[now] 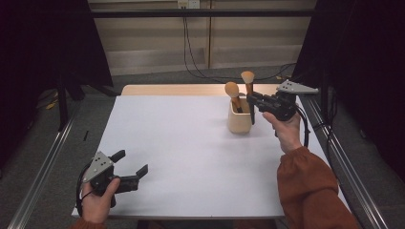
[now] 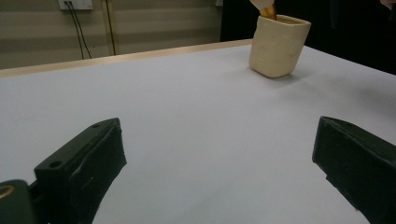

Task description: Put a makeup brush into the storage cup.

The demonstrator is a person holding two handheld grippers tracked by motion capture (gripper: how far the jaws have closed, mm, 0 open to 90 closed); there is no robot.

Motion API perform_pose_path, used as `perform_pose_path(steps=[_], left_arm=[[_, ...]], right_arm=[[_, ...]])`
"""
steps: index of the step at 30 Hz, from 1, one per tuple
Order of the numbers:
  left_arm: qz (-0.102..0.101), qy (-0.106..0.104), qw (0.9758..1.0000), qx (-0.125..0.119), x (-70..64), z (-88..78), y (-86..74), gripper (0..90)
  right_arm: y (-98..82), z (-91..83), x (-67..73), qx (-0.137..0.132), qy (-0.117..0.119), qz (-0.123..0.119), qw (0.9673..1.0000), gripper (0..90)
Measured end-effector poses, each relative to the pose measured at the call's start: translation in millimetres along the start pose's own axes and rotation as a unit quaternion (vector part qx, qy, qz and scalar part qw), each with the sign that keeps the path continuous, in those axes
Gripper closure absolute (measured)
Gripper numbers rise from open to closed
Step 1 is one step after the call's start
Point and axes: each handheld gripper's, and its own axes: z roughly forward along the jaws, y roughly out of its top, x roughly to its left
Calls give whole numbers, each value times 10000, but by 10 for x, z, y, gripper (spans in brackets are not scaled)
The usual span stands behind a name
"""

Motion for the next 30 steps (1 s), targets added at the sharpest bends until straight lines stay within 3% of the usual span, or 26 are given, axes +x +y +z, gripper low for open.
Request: perform_pose_path(steps=[30], left_arm=[[13,26,10000,-29,19,-18,5,22]], right_arm=[[313,277,-194,-135,-332,-118,9993,752]])
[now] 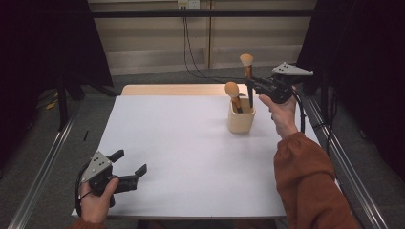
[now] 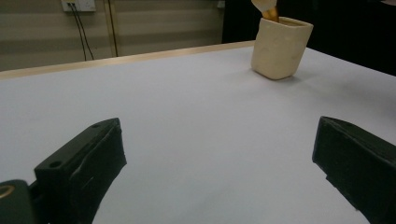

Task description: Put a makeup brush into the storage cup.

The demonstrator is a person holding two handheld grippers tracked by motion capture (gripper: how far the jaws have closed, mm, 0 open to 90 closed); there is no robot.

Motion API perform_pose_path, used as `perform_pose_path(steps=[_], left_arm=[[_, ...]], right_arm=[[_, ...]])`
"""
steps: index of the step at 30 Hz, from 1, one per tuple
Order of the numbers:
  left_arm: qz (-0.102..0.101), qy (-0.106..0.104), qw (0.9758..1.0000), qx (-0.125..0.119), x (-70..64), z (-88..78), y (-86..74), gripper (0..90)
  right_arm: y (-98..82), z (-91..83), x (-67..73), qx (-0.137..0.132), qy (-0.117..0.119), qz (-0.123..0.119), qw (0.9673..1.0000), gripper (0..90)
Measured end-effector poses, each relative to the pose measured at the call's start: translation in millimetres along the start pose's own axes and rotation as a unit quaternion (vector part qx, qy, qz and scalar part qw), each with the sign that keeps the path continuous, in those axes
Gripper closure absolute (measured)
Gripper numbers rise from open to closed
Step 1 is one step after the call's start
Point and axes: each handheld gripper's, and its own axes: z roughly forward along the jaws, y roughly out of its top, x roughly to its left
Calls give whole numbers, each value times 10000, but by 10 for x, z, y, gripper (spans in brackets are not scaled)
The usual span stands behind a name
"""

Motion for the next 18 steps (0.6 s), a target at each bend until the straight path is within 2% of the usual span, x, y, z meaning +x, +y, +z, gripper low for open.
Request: perform_pose_path(steps=[7,18], left_arm=[[7,-3,10000,5,-2,0,0,22],[11,-3,10000,16,1,-1,-1,22]], right_arm=[[0,100,-34,-25,-89,16,10000,752],[-103,157,-64,16,-103,67,9999,752]])
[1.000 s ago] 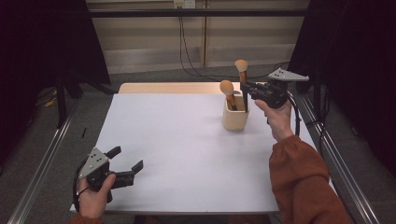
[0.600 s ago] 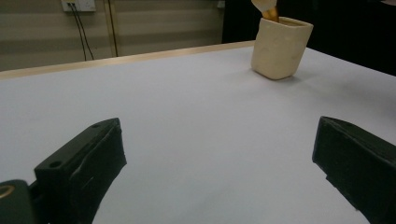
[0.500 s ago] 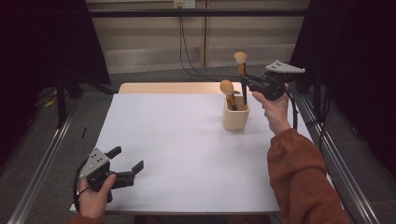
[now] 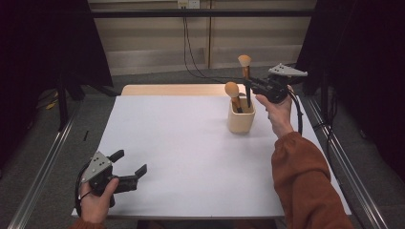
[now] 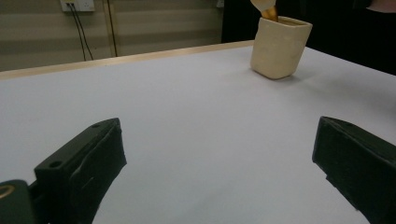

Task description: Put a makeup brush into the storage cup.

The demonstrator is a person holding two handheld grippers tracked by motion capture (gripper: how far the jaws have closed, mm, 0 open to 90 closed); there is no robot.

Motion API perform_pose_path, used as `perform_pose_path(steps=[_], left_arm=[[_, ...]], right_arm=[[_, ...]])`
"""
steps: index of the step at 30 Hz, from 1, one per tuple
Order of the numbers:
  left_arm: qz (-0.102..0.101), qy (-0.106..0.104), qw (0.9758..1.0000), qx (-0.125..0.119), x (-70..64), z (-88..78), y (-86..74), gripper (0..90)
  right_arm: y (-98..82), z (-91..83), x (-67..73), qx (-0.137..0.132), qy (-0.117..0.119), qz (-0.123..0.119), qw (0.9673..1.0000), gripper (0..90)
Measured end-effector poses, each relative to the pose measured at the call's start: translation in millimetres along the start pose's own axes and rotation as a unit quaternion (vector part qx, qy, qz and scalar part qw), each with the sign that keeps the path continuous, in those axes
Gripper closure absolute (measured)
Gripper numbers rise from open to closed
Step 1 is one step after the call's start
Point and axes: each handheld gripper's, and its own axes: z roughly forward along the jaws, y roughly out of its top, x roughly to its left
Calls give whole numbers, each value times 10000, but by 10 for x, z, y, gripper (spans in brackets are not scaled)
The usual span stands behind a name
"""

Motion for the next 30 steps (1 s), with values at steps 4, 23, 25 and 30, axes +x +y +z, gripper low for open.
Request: perform_pose_path(steps=[4,23,25,30], left_arm=[[8,1,10000,5,0,-2,-1,22],[10,1,10000,7,0,-3,-1,22],[10,2,10000,10,1,-2,-1,22],[12,3,10000,8,0,-3,0,23]], right_arm=[[-45,10,-8,16,2,2,10000,752],[-286,26,-52,85,-10,151,9998,751],[-317,27,-61,111,-21,160,9998,752],[-382,23,-69,103,-27,205,9997,751]])
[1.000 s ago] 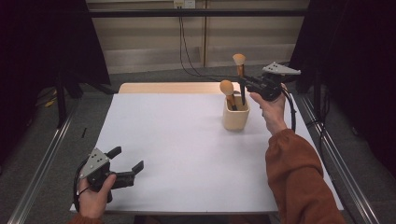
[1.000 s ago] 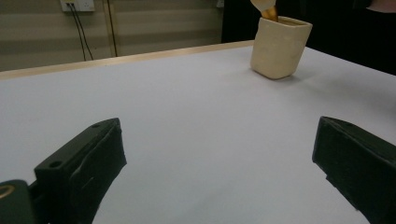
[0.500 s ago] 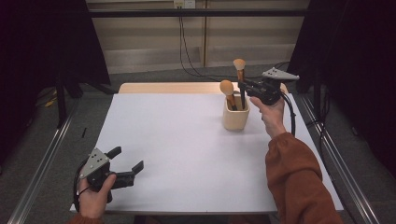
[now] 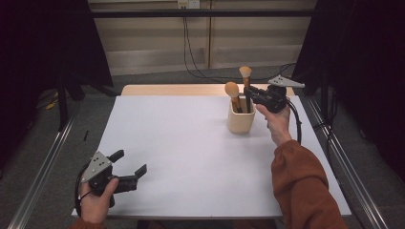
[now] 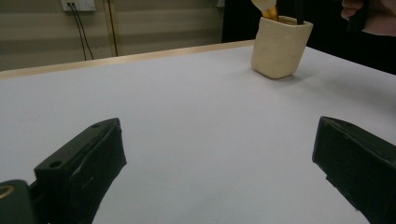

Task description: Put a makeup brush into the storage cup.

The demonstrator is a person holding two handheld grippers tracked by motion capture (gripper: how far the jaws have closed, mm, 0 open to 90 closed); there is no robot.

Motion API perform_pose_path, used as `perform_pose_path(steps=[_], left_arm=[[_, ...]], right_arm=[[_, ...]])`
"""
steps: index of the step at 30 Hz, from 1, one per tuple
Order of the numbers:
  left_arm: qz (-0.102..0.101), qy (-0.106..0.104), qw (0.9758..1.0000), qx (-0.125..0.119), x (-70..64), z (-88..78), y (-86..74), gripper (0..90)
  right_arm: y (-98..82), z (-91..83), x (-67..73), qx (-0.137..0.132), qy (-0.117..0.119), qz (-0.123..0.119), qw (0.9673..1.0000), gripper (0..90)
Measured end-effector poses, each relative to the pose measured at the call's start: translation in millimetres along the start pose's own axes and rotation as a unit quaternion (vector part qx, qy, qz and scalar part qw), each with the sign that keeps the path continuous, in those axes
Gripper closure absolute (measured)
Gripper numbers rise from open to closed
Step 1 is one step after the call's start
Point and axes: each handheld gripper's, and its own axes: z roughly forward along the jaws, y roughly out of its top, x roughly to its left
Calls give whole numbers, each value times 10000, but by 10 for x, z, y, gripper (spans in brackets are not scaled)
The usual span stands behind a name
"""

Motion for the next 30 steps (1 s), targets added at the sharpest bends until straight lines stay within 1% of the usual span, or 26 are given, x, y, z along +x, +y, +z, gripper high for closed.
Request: perform_pose_path(steps=[7,21,27,30], left_arm=[[5,-4,10000,-3,0,-1,0,22],[2,0,10000,6,0,0,-1,22],[-1,-2,10000,4,0,1,-1,22],[7,-6,10000,8,0,1,-1,22]], right_arm=[[-81,1,1,21,1,59,10000,752],[-221,-17,-6,68,-41,89,9999,751],[-250,-34,2,124,-62,38,9999,751],[-273,-46,6,157,-77,50,9998,751]])
